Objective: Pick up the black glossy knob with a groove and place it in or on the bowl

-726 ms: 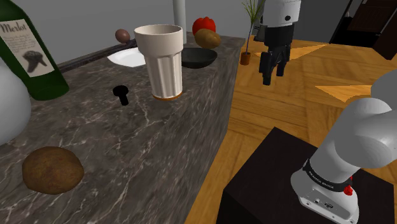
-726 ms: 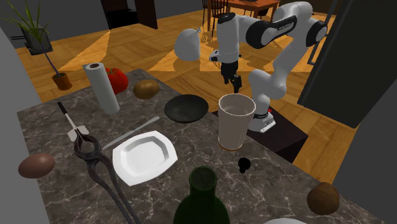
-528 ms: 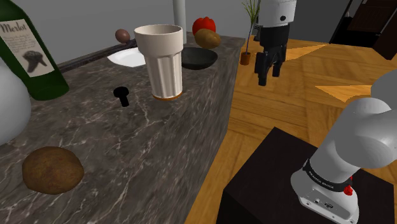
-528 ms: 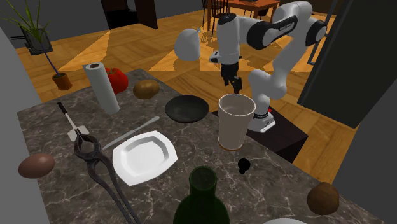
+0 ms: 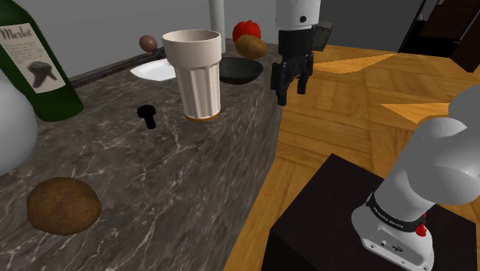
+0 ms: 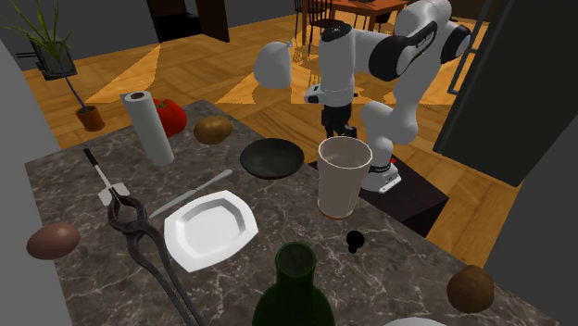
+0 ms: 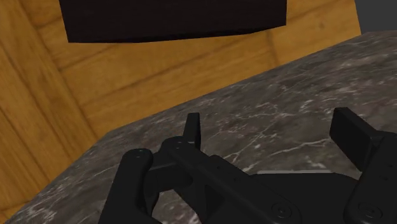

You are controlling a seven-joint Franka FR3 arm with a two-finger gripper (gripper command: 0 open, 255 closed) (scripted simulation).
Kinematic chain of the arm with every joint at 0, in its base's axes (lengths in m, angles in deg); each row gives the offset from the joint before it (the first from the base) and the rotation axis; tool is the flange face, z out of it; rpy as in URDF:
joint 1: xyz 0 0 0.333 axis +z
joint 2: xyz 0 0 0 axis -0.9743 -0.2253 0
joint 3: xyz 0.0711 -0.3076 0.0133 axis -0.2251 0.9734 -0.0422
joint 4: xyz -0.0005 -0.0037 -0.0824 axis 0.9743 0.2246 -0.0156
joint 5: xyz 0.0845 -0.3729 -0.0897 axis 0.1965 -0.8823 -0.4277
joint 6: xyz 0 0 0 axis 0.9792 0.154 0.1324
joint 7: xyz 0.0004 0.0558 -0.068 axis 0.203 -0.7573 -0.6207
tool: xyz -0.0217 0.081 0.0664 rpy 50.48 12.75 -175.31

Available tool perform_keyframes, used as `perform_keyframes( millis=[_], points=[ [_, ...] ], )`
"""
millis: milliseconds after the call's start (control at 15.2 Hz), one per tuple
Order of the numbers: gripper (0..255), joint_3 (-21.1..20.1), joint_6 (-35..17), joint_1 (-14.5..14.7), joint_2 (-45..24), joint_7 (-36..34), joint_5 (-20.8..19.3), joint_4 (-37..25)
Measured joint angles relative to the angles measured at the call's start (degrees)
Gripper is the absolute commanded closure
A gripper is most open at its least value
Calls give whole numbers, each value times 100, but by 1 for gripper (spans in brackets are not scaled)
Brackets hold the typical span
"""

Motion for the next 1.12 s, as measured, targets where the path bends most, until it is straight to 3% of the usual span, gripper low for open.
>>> perform_keyframes(
  millis=[594, 1122],
  points=[
    [0, -713, -509, 232, -1388, -707, 114, -1281],
    [0, -1337, -635, 508, -2859, -1514, -260, -2934]
  ],
)
